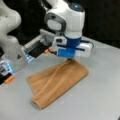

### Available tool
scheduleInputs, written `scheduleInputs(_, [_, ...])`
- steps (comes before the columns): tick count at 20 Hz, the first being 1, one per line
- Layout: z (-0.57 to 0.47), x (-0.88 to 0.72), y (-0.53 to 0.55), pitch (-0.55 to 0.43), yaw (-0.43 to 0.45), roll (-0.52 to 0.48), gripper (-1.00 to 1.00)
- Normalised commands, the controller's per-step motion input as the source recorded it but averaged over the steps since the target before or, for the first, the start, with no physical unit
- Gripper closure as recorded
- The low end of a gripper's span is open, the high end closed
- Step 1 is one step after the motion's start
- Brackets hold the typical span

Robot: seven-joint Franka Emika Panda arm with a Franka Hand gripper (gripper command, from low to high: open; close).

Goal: Folding a towel twice

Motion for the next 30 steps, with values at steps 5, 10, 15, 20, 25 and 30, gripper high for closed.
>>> scheduleInputs(5, [-0.16, -0.39, 0.22, -0.175, -0.117, 0.141, 1.0])
scheduleInputs(10, [-0.18, -0.24, 0.3, -0.207, -0.214, 0.146, 1.0])
scheduleInputs(15, [-0.18, -0.1, 0.3, -0.167, -0.277, 0.134, 1.0])
scheduleInputs(20, [-0.21, 0.05, 0.3, -0.132, -0.253, 0.134, 1.0])
scheduleInputs(25, [-0.21, 0.13, 0.17, -0.107, -0.212, 0.079, 1.0])
scheduleInputs(30, [-0.18, 0.16, 0.08, -0.12, -0.104, 0.011, -1.0])
